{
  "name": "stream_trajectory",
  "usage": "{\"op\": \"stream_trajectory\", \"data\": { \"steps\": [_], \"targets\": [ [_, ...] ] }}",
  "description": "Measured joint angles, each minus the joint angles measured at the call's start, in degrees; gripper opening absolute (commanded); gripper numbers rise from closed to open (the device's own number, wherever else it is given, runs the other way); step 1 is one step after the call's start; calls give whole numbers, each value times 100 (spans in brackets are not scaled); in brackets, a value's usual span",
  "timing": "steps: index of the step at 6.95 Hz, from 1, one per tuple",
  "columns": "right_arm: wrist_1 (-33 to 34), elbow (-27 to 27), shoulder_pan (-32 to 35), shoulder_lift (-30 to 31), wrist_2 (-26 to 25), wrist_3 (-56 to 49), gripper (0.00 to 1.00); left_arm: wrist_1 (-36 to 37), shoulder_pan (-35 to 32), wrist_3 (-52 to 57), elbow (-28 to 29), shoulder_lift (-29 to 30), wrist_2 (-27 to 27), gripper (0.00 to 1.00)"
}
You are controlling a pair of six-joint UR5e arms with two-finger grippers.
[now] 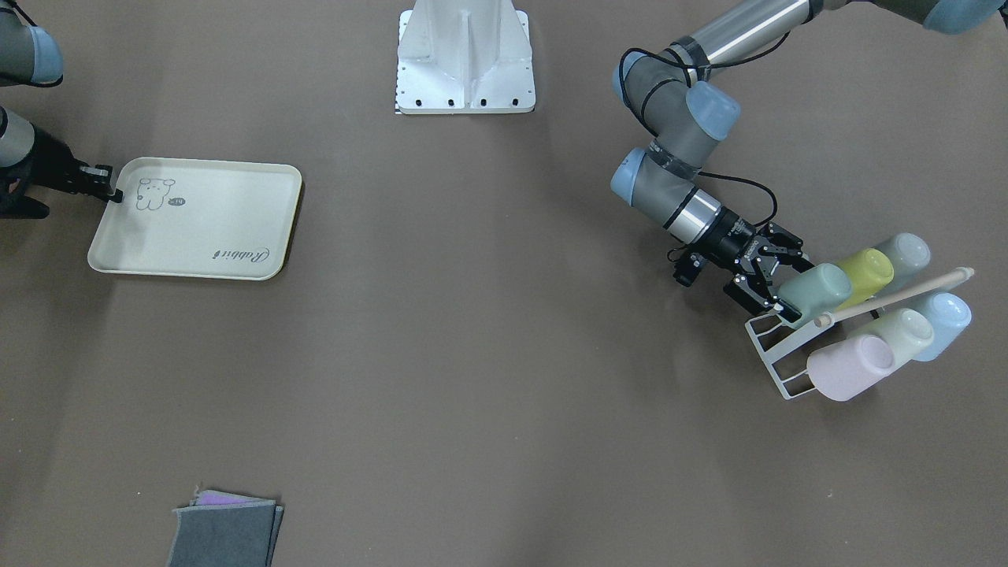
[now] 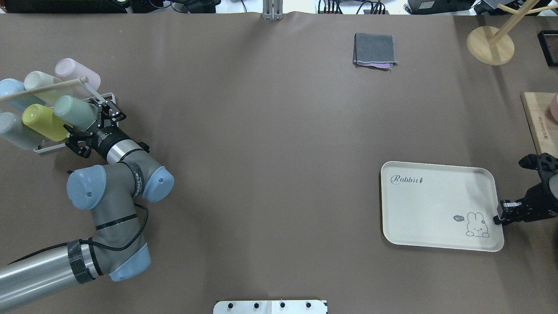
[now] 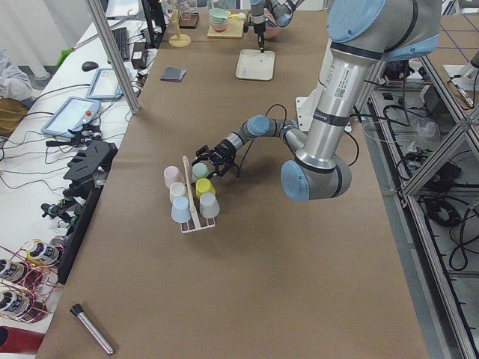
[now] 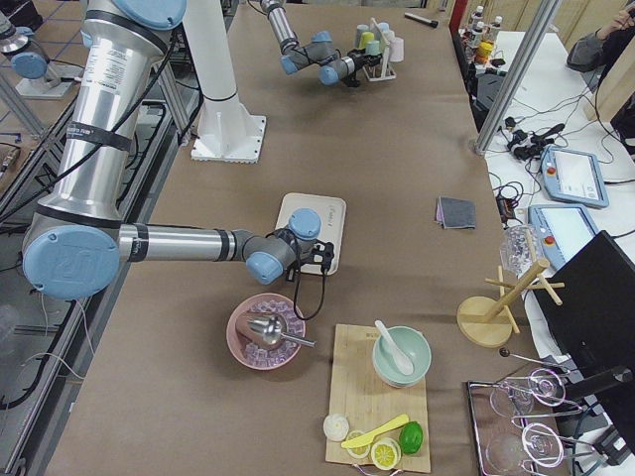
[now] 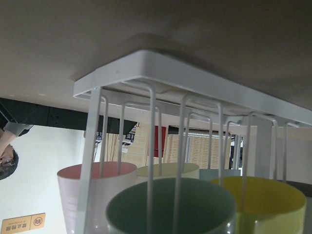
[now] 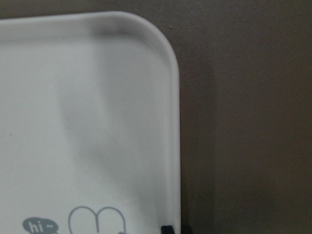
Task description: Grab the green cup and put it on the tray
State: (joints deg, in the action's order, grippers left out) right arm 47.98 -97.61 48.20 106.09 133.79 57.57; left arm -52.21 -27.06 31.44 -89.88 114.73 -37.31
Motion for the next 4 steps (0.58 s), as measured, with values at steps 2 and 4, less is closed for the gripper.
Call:
{"op": "stream_trajectory", "data": {
  "steps": [2,4],
  "targets": [
    [25,-50,141,2,121,-2,0,150,-4,-9,-44,6,101,93],
    [40,-135,661,-42,461,-150,0,306,-11,-144,-56,-45,214,92]
  ]
}}
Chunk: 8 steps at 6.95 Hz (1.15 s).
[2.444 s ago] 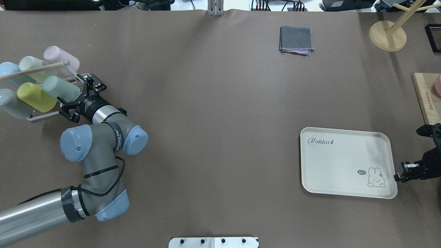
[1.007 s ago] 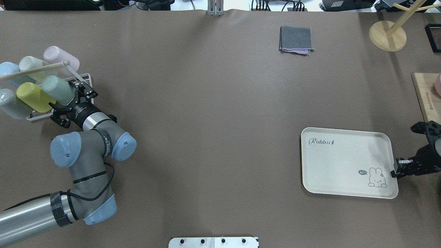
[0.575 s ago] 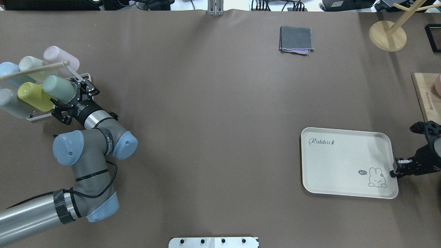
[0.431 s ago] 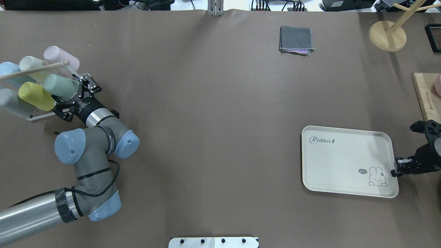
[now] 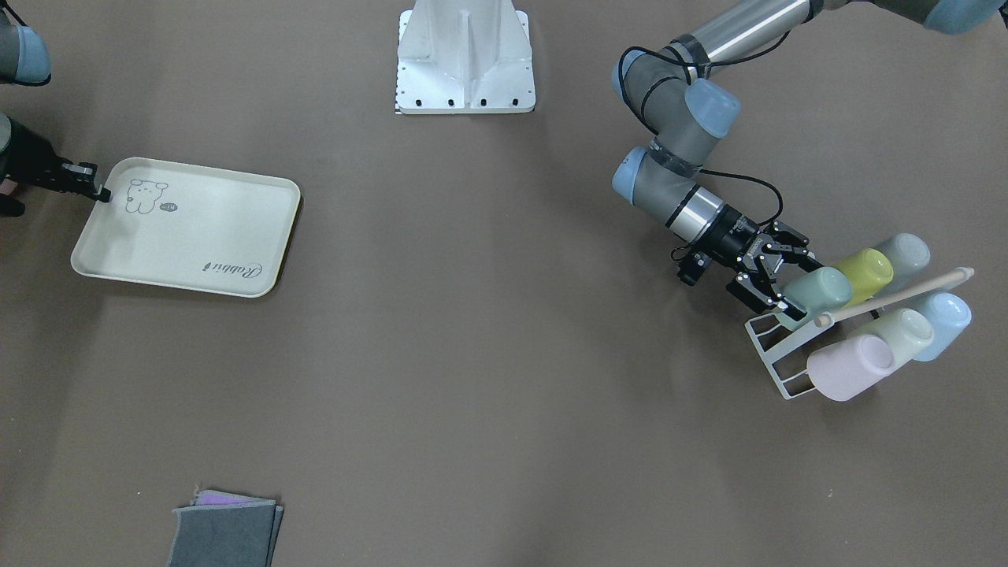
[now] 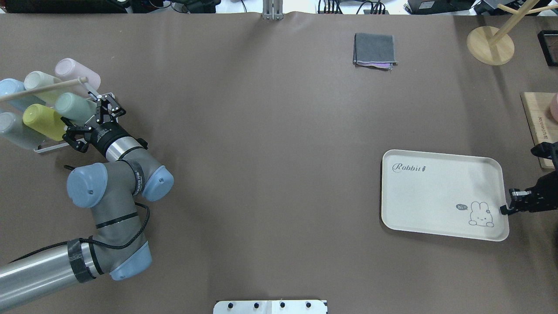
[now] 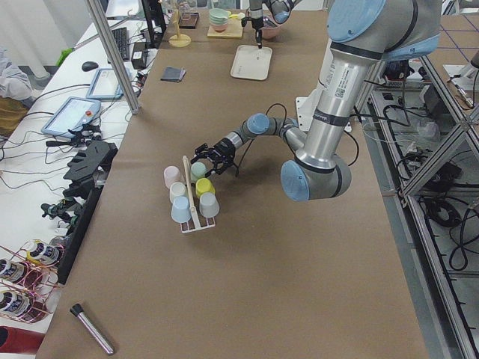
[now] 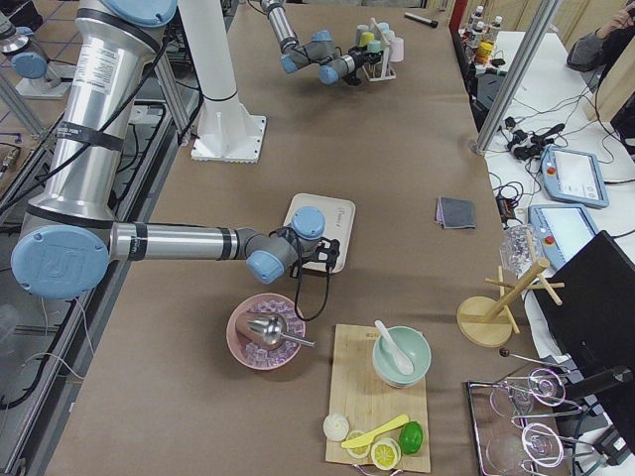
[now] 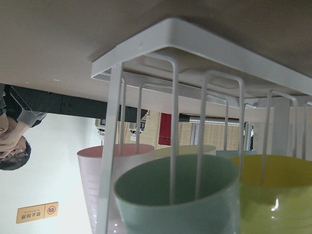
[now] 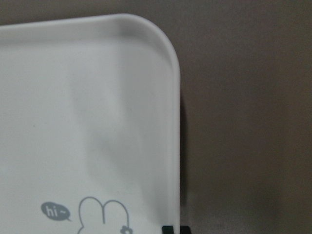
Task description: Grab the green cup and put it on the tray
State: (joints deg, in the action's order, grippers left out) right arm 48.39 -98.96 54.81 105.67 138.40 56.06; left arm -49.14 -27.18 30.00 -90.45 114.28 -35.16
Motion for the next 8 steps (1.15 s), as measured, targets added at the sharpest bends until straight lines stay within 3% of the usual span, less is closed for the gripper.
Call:
{"op": "stream_trajectory", "data": {
  "steps": [2,4,8],
  "targets": [
    [2,-43,665,-310,380,-317,0,199,3,-186,-5,-41,19,92],
    [28,38,854,-921,484,-360,0,272,24,-211,32,-40,56,91],
    [625,1102,579,-2988,481,-271,0,499,29,-214,55,-25,248,88]
  ]
}}
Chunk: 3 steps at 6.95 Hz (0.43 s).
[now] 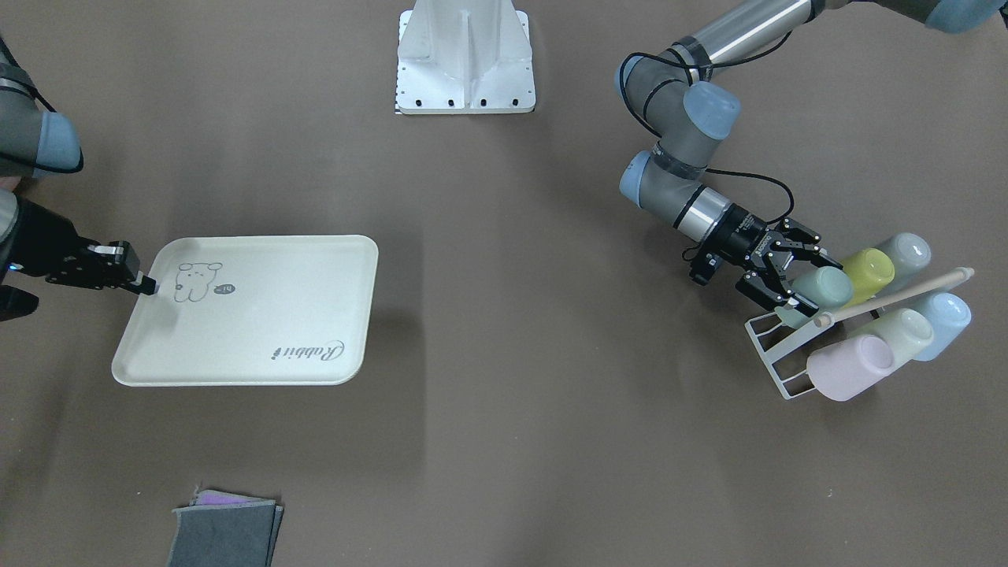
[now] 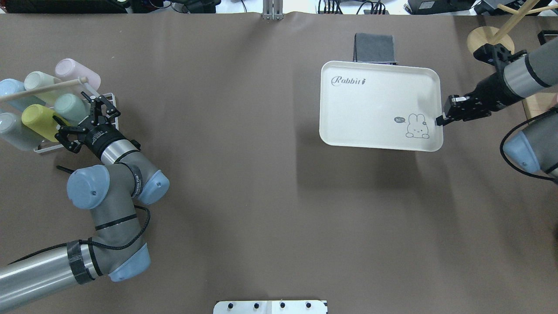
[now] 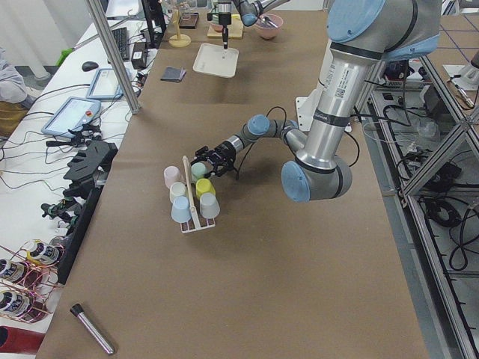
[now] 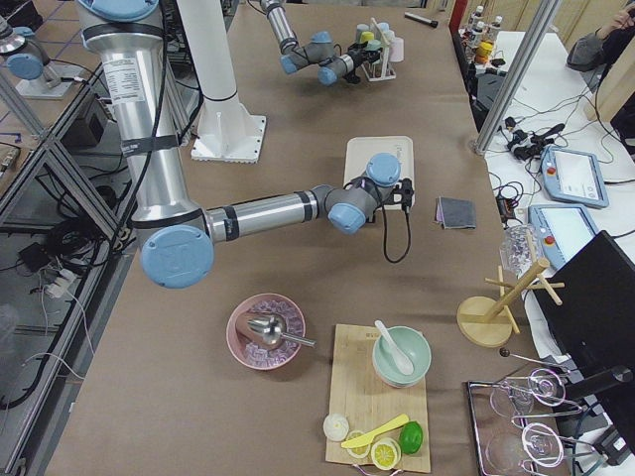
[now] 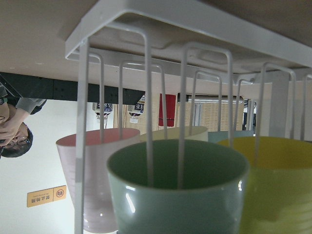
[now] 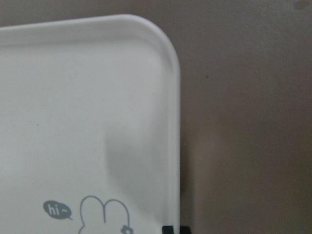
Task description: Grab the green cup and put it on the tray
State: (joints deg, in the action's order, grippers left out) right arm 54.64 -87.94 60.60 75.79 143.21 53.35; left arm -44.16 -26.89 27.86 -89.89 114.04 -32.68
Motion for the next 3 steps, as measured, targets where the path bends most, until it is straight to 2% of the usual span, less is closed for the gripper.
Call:
{"op": "stream_trajectory", "data": {
  "steps": [2,3],
  "targets": [
    [108,390,-424,-673,-42,206,0,45,8,-36,-4,-13,3,85],
    [115,427,-669,-840,-79,478,0,54,16,-85,4,-21,5,77]
  ]
}}
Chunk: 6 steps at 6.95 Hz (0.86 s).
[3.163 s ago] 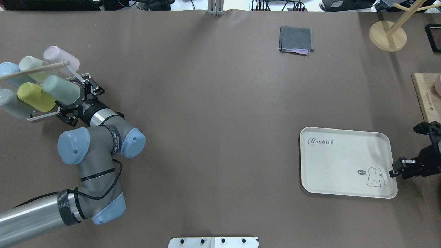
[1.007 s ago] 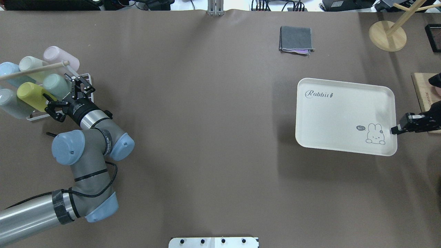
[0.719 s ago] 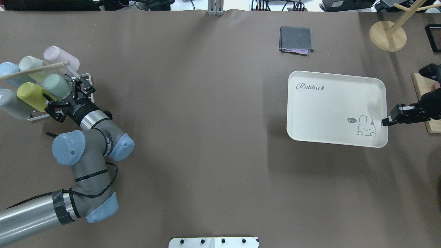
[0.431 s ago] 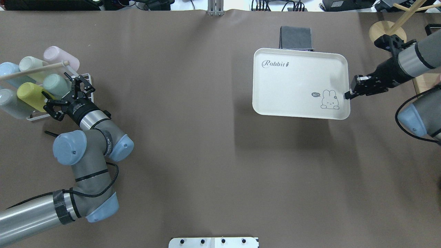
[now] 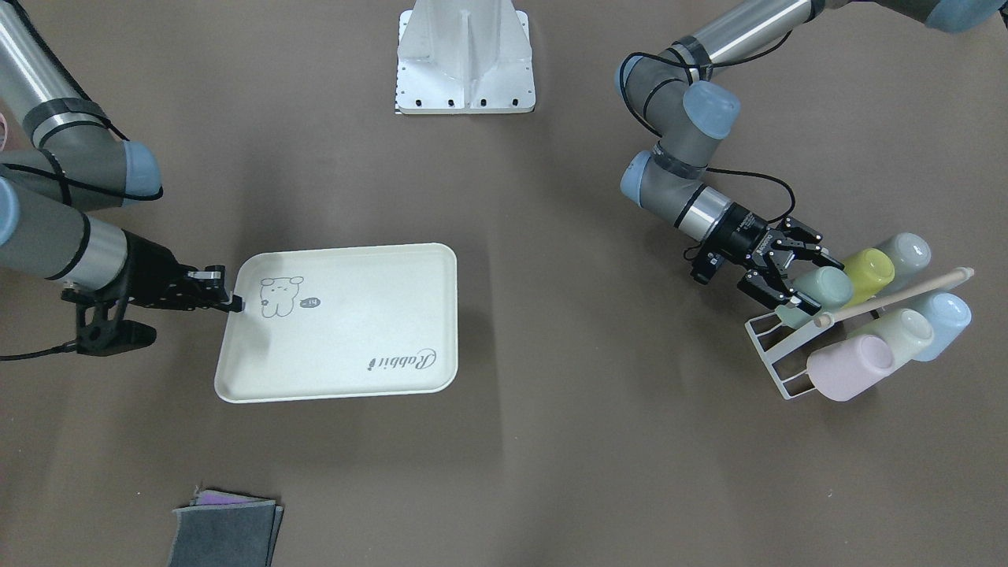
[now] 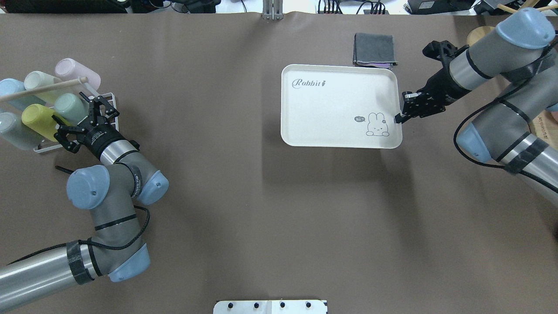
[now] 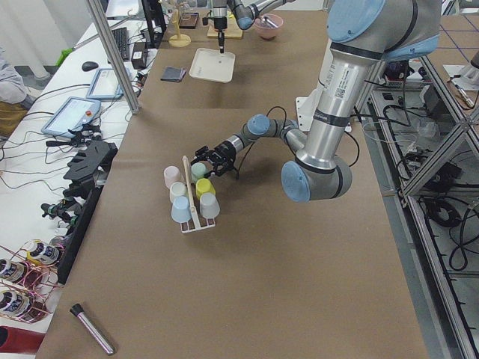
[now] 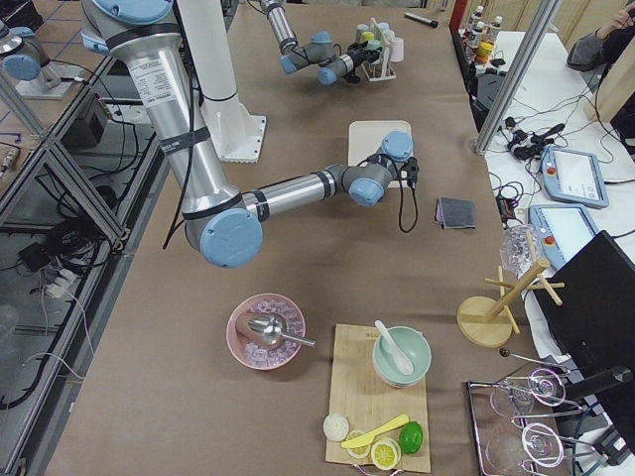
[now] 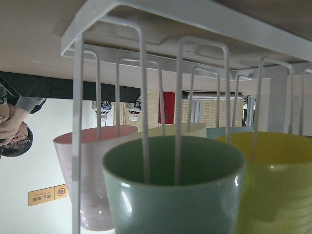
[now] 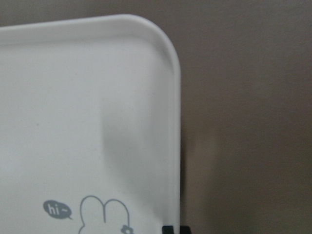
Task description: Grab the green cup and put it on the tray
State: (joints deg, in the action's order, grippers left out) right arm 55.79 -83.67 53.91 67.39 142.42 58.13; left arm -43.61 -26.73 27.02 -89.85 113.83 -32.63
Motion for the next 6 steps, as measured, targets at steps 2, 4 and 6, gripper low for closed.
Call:
{"op": "stream_trajectory", "data": {
  "steps": [2,4,6],
  "targets": [
    [23,-181,-536,-125,-273,772,0,41,14,-64,7,-3,4,51],
    [283,-449,-955,-160,-640,1251,0,78,17,-80,-26,4,77,38],
    [619,-562,-1158,-292,-833,1384,0,386,15,-123,-370,-5,161,38]
  ]
}}
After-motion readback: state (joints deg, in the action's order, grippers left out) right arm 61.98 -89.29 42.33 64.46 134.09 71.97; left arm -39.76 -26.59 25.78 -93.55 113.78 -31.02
